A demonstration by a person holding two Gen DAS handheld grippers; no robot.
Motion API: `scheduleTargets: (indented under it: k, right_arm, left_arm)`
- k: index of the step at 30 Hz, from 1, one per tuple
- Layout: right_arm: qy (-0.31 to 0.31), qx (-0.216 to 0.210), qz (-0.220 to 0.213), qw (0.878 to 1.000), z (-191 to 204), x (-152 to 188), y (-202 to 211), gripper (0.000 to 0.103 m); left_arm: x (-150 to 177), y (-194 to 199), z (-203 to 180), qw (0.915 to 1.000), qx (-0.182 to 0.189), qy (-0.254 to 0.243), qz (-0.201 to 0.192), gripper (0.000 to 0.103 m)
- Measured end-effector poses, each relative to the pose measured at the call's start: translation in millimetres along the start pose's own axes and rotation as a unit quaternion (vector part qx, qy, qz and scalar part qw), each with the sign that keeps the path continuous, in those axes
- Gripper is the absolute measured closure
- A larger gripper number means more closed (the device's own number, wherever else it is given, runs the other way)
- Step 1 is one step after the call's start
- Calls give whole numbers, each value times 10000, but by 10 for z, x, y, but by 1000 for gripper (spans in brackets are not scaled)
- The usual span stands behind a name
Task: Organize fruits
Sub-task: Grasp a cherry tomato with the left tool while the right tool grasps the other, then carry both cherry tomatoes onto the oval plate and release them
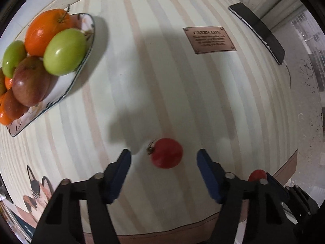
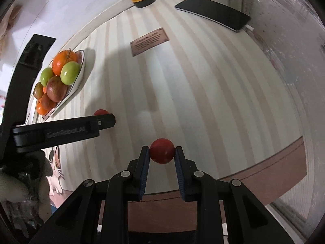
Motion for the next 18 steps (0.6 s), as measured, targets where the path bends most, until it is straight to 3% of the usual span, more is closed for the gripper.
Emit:
scheduleTargets:
  k: [6,13,18]
  right_arm:
    - [-120,-17,-20,9999,-66,16,18,76]
    - [-93,-36,-86,9999,-69,-6,74,76]
    - [-39,-93,-160,9998,-27,-57,160,76]
  left_arm:
    - [-36,-18,-166,9999,21,-147,-42,72]
    - [-88,35,-294,9998,115,-113,-152,73]
    - [-75,173,-27,9994,203,8,-268,73]
Point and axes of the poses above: each gripper's, at about its wrist camera, not at the fingertips, and y roughly against the way its jaws point, z to its left, x to its underside, the point moved 5 cm from there along -y, roughly the way its jaws point, and after that the axes turned 12 degrees about -x, right-handed, at the moved point
